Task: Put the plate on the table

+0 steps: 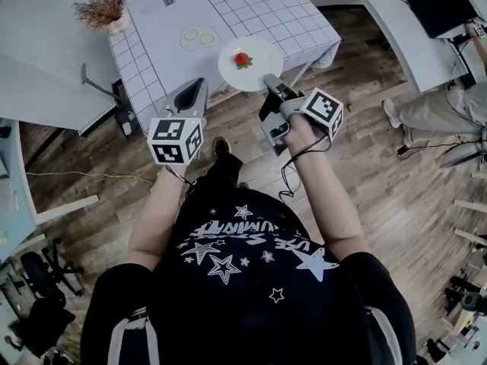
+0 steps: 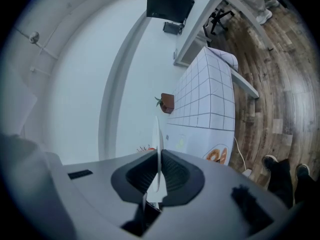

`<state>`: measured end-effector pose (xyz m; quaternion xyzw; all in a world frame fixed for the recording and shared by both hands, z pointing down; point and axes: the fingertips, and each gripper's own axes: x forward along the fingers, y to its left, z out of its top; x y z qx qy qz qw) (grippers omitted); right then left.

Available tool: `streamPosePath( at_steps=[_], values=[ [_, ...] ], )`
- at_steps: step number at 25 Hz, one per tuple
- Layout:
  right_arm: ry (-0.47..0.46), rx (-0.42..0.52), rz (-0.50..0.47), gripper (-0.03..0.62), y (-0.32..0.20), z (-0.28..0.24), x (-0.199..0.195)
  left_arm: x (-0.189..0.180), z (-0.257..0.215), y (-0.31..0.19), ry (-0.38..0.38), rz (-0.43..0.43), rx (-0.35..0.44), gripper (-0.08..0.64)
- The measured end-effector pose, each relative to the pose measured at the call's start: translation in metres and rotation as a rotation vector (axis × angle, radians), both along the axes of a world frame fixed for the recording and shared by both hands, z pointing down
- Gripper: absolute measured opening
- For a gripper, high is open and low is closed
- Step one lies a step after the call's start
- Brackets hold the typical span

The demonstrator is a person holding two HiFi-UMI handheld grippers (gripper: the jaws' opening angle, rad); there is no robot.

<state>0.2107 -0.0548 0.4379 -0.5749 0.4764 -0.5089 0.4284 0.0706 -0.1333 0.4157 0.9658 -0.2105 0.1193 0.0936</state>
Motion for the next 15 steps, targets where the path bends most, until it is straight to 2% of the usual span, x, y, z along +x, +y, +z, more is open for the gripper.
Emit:
streamPosePath(
  at_steps=[7, 11, 15],
  values=[
    [0.001, -0.048, 0.068, 0.021, -0.024, 0.011, 0.052, 0.057, 0.007, -0.036, 0.02, 0.072, -0.005, 0.009],
    [0.0, -0.007, 0.085, 0.021, -0.025, 0.016, 0.069, 0.071, 0.012, -0.04, 0.041, 0.071, 0.014, 0.009],
    [0.011, -0.005, 0.084, 0.021, -0.041, 0.019, 0.079, 0.075, 0.017, -0.056, 0.055, 0.055, 0.006, 0.009]
  ],
)
